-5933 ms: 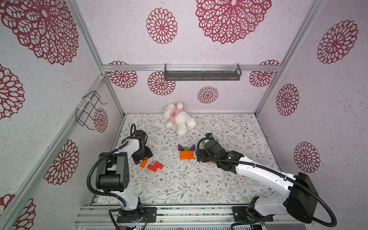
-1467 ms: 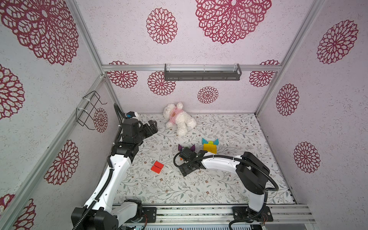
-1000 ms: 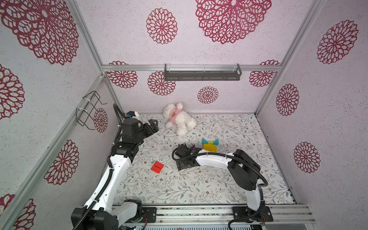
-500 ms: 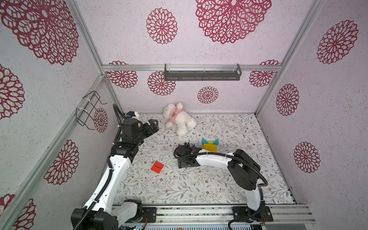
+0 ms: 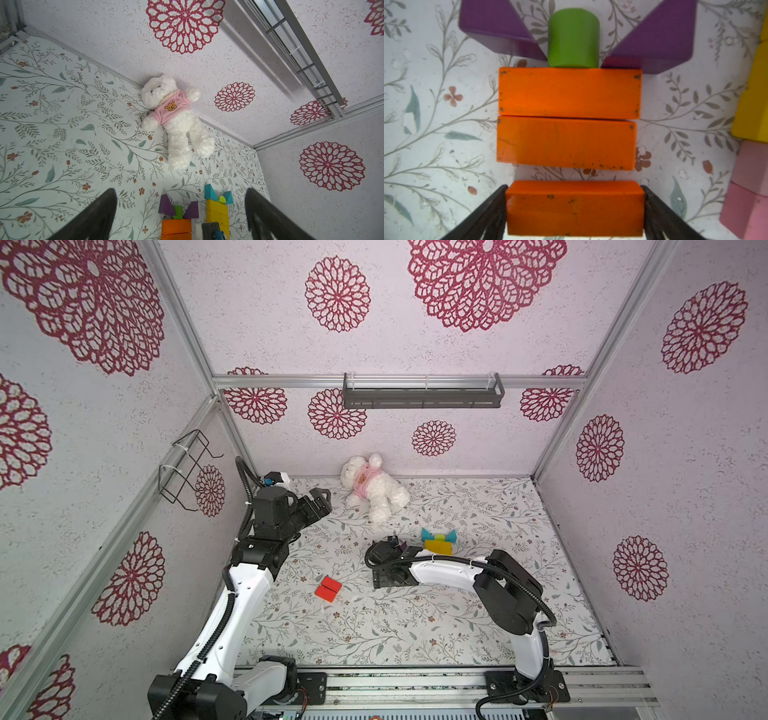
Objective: Assemble a carrot with building blocks
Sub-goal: Assemble the building block at the center of the board.
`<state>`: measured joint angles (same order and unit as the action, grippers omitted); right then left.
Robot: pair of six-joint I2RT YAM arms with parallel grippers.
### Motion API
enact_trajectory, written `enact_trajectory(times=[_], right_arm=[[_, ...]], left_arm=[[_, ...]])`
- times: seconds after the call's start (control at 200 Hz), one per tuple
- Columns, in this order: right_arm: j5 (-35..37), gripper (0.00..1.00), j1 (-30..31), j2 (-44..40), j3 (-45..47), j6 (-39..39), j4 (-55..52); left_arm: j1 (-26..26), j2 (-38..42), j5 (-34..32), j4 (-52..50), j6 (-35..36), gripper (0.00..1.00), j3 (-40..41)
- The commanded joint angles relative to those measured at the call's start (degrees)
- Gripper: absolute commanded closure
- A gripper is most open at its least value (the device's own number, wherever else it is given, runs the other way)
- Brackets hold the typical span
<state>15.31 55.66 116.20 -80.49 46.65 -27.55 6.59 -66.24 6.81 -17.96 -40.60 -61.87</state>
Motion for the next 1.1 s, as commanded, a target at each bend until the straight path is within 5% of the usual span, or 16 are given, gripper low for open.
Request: enact_trajectory(times=[0.0, 1.096], right_arm=[[0.1, 0.08, -0.3, 2.0, -1.4, 1.0, -0.8], [2.2, 0.06, 0.1, 4.9, -5.6, 3.4, -2.9]], left_arm=[[-0.4, 0.5, -0.1, 1.6, -0.5, 0.03, 0.7], [-0.3, 0.8, 1.5, 2.3, -1.4, 0.02, 0.9]])
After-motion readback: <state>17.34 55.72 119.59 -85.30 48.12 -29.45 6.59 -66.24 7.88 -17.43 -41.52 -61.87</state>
